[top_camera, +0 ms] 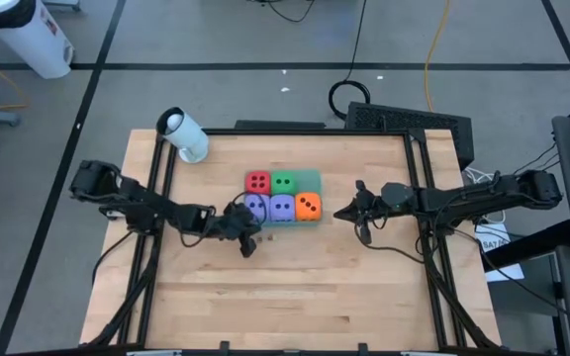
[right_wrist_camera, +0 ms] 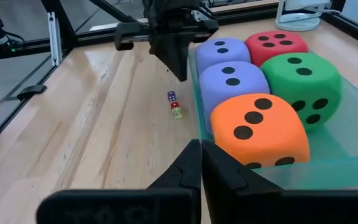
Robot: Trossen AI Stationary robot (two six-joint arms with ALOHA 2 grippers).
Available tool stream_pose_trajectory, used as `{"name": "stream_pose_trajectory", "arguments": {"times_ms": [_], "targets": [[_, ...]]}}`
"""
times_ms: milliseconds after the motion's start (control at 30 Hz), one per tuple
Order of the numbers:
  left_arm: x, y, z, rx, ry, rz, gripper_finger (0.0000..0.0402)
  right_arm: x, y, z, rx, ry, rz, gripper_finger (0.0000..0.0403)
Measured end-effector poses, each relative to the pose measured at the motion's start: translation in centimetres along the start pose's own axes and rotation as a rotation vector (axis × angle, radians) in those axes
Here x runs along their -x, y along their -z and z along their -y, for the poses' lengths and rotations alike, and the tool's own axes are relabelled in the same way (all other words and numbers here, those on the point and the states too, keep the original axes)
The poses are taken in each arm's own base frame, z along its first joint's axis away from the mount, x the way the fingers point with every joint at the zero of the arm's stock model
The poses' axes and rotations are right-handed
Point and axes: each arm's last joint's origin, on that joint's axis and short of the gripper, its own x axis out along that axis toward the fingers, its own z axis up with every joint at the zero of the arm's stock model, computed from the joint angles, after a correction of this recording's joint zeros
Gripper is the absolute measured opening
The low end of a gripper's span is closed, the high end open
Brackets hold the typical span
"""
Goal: Pick & Place Dice
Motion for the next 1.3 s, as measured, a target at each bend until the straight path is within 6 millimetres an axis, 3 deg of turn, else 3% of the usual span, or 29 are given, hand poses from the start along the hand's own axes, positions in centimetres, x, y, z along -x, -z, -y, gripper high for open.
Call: {"name": "stream_pose_trajectory", "arguments": {"times_ms": [267, 433, 700, 1000, 1300], "targets": [[-0.7, -1.8, -1.4, -0.035, -0.002, 0.032, 0.0004, -0.1, 0.2, 0.0, -0.036, 0.0, -0.013, 0.0001], [-0.5, -2.0, -1.0, -0.105, 0.066, 0.03, 0.0004, -1.1, 0.9, -0.4, -0.061, -0.04, -0.058, 0.0001], [2.6, -2.3, 1.6, -0.323, 0.093, 0.151, 0.0005, -4.1, 2.0, -2.1, -0.048, -0.132, -0.014, 0.0], [6.5, -1.9, 0.9, -0.297, -0.053, 0.127, 0.0007, -6.7, 4.1, -1.7, -0.052, -0.103, -0.147, 0.0], [6.5, -1.3, 0.3, -0.228, -0.134, 0.088, 0.001, -9.2, 4.5, 0.2, -0.079, -0.037, -0.137, 0.0]]}}
